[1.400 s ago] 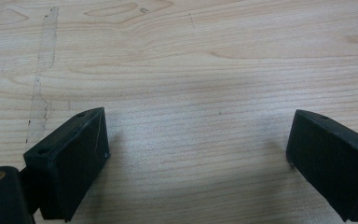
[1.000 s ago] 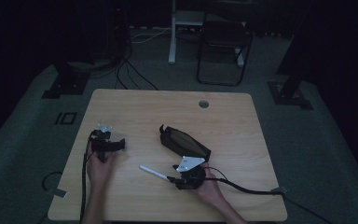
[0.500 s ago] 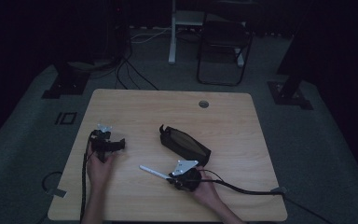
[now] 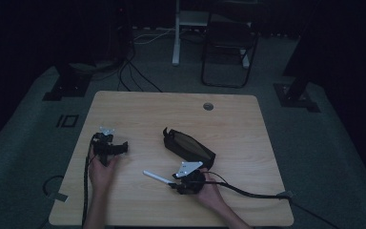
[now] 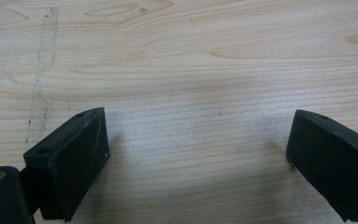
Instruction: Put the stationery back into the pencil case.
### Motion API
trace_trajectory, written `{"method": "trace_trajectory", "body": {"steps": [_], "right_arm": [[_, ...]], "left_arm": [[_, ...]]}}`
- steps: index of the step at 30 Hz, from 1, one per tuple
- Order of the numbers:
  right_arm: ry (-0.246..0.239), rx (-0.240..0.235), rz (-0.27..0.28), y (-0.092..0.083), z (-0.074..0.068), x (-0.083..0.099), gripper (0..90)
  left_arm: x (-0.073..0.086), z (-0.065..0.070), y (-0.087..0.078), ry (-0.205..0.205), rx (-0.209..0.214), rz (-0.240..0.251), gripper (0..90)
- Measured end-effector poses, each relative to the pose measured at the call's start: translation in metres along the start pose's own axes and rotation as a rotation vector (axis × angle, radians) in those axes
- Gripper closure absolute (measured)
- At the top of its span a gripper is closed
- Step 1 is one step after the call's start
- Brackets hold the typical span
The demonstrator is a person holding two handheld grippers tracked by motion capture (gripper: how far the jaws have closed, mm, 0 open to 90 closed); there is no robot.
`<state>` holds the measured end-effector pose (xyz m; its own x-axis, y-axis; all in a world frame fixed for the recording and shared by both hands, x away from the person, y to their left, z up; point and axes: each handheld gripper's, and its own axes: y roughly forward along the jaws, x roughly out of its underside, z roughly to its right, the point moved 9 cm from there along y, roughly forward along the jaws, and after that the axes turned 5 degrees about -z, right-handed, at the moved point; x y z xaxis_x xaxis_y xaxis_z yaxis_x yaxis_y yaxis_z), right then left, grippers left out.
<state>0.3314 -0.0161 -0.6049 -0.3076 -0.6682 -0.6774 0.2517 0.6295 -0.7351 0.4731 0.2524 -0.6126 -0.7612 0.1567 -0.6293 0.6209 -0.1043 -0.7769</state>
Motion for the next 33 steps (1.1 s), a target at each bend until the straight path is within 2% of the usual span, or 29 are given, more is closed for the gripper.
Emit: {"method": "trace_trajectory", "body": {"steps": [5,9,17,23,28,33], "right_arm": [[-0.002,-0.013,0.001,0.004,0.001,0.0,65.1],[-0.012,0.01,-0.013,0.003,0.003,0.001,77.5],[-0.061,0.074,-0.08,-0.009,0.005,0.011,78.2],[-0.019,0.068,-0.069,-0.021,0.007,0.025,78.5],[-0.02,0.085,-0.067,-0.027,0.008,0.032,78.5],[-0.017,0.091,-0.051,-0.033,0.008,0.03,78.5]], "left_arm": [[0.0,0.0,0.0,0.0,0.0,0.0,6.0],[0.0,0.0,0.0,0.0,0.0,0.0,6.0],[0.0,0.0,0.0,0.0,0.0,0.0,6.1],[0.0,0.0,0.0,0.0,-0.001,0.0,6.0],[0.0,0.0,0.0,0.001,0.0,0.0,6.1],[0.0,0.0,0.0,0.0,-0.001,0.0,6.1]]}}
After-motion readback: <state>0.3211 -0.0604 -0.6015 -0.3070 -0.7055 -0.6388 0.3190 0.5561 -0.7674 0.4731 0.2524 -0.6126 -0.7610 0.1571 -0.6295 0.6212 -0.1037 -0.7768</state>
